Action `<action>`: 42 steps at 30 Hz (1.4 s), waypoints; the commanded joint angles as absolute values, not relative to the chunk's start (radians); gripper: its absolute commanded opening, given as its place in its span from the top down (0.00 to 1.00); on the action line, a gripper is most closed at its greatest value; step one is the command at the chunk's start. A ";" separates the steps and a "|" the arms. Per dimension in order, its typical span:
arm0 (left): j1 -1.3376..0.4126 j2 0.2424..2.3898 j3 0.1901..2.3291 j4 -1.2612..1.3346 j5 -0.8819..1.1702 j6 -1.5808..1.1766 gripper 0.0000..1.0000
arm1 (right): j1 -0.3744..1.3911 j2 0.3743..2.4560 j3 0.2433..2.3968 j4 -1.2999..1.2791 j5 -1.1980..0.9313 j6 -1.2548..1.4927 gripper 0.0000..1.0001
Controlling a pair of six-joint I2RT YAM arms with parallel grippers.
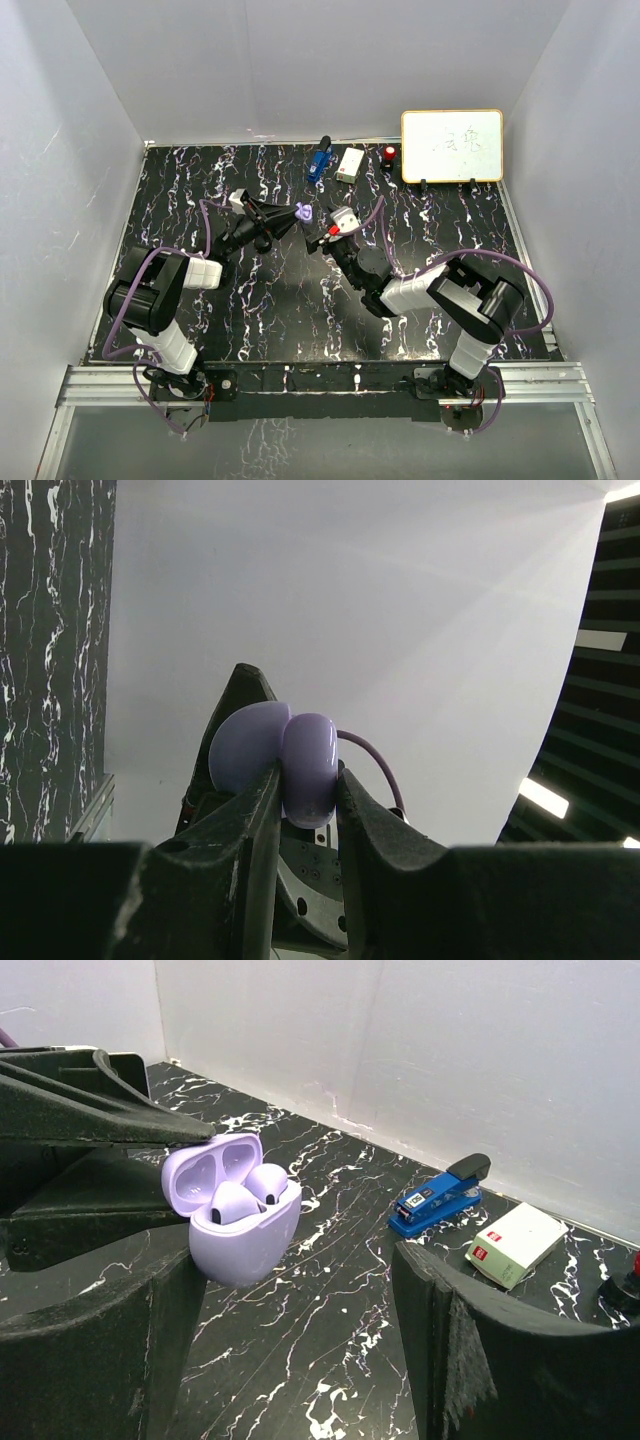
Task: Insert the wireless bluetooth earbuds into the charging case
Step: Close the charging case, then place the charging case at the center of the board.
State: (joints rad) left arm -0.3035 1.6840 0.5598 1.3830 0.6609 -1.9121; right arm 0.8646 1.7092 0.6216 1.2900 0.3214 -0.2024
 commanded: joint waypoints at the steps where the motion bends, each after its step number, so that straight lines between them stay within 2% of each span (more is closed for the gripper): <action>1: -0.308 1.634 0.549 1.454 0.654 -1.918 1.00 | 0.868 1.718 0.660 1.381 0.376 -0.229 0.28; 18: -0.308 1.634 0.517 1.465 0.658 -1.913 1.00 | 0.867 1.671 0.613 1.405 0.456 -0.269 0.25; 22: -0.299 1.684 0.529 1.496 0.668 -1.912 1.00 | 0.867 1.581 0.575 1.246 0.513 -0.182 0.24; 26: -0.283 1.759 0.568 1.492 0.687 -1.866 1.00 | 0.866 1.461 0.579 0.964 0.574 -0.074 0.22; 32: -0.281 1.848 0.676 1.305 0.709 -1.694 1.00 | 0.866 1.289 0.655 0.535 0.614 0.108 0.17; 42: -0.282 1.887 0.933 0.715 0.633 -1.263 1.00 | 0.866 1.067 0.607 0.395 0.605 0.160 0.16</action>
State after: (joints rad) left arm -0.2844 1.8790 0.8238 0.9936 0.6685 -1.4956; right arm 0.8684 1.1435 0.6109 0.4515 0.5854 0.1184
